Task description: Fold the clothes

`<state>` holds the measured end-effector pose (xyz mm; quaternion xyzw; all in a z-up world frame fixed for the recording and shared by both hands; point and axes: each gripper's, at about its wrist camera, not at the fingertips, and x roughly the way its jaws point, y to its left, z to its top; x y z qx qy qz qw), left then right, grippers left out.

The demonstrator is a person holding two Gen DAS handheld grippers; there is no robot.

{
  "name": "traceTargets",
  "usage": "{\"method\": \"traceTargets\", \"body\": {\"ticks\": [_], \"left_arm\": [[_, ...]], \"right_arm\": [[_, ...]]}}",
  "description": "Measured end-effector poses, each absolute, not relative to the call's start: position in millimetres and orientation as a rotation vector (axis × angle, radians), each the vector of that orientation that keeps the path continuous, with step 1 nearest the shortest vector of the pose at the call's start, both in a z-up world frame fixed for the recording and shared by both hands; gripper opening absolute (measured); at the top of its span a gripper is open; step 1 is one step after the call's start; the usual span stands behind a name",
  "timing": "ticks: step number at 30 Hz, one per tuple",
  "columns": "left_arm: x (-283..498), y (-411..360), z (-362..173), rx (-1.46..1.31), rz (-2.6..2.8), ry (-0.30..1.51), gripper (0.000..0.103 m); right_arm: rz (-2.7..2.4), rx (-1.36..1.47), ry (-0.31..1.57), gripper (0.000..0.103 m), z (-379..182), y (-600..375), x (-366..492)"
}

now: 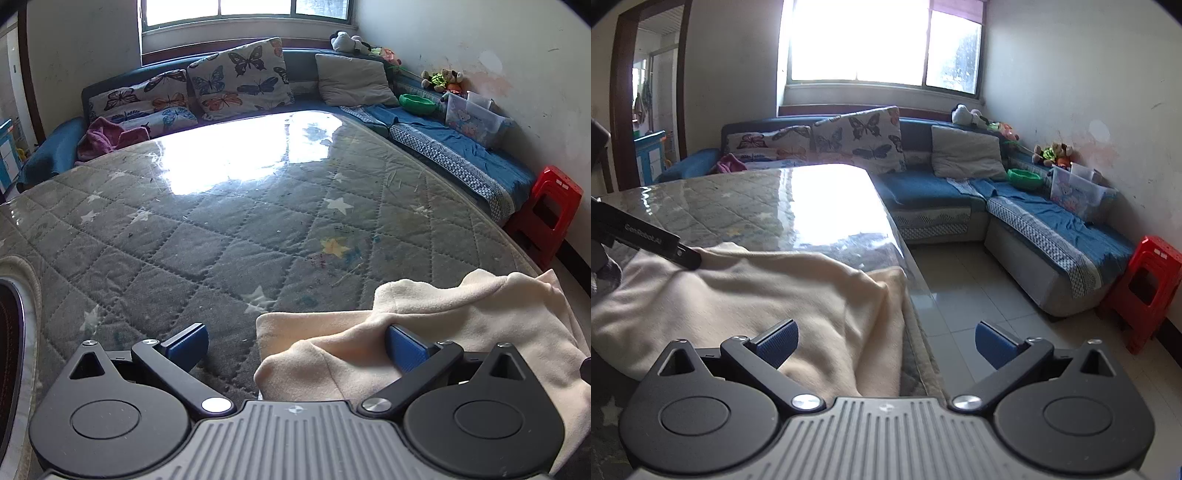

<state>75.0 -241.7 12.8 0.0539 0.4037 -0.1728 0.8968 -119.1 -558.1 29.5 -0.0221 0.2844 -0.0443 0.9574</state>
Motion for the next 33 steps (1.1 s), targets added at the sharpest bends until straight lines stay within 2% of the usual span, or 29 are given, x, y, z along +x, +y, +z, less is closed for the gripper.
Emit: {"method": "traceTargets", "body": {"ticks": [14, 33], "left_arm": [[60.3, -230.8, 19.1, 0.149, -0.301, 0.804, 0.103], [41.1, -205.3, 29.9, 0.09, -0.265, 0.787, 0.103]], "right_arm": [[-0.027, -0.159, 0.59, 0.103, 21.0, -516.3, -116.4], [0.02, -0.18, 0.576, 0.103, 28.0, -515.7, -121.0]]}}
